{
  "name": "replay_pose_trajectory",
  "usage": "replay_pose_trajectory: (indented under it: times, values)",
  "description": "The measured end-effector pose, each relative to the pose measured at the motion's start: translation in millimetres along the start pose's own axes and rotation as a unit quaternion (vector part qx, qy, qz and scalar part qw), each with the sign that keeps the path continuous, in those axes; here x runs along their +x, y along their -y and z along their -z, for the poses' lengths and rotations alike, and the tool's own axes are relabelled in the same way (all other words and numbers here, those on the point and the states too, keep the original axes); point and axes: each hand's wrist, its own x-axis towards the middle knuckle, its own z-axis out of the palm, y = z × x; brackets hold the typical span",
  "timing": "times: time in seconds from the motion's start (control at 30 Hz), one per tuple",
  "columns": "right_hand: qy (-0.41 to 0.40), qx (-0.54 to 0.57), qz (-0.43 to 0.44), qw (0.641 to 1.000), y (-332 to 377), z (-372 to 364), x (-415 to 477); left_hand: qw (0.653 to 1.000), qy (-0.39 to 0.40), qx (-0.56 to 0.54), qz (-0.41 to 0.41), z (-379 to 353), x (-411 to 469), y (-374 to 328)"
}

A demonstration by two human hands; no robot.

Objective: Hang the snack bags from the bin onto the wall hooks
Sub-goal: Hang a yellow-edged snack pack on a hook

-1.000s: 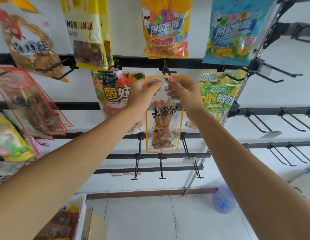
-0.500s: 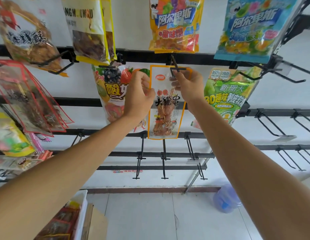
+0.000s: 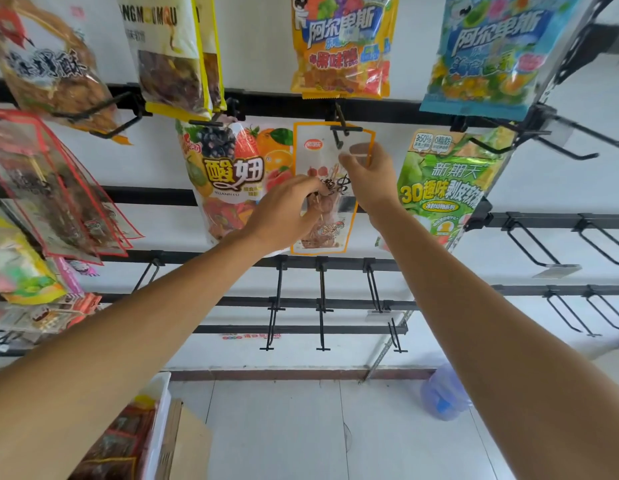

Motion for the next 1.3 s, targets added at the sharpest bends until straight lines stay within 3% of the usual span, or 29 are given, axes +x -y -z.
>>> replay_pose_trajectory:
  times: [0.27, 0.4, 0.53, 0.8, 1.07, 1.3]
  values:
    - [0.068, -0.081, -0.105, 0.989, -21, 17, -36, 0.994, 0.092, 0.006, 0.060, 7, -21, -15]
    - [0.164, -0.167, -0.112, 0.966, -34, 22, -58, 0.982, 0.157, 0.060, 0.088, 2, -35, -21]
    - [0.240, -0.279, -0.033, 0.929, -25, 23, -81, 0.962, 0.227, 0.133, 0.075, 11, -56, -20]
    - [0.296, -0.403, 0.073, 0.863, 12, -11, -140, 0.949, 0.226, 0.188, 0.116, 68, -113, -19]
    - [0.339, -0.413, 0.146, 0.833, 73, -78, -211, 0.930, 0.245, 0.239, 0.135, 148, -199, -13]
    - [0.383, -0.401, 0.213, 0.805, 126, -152, -267, 0.916, 0.218, 0.224, 0.253, 238, -285, 16]
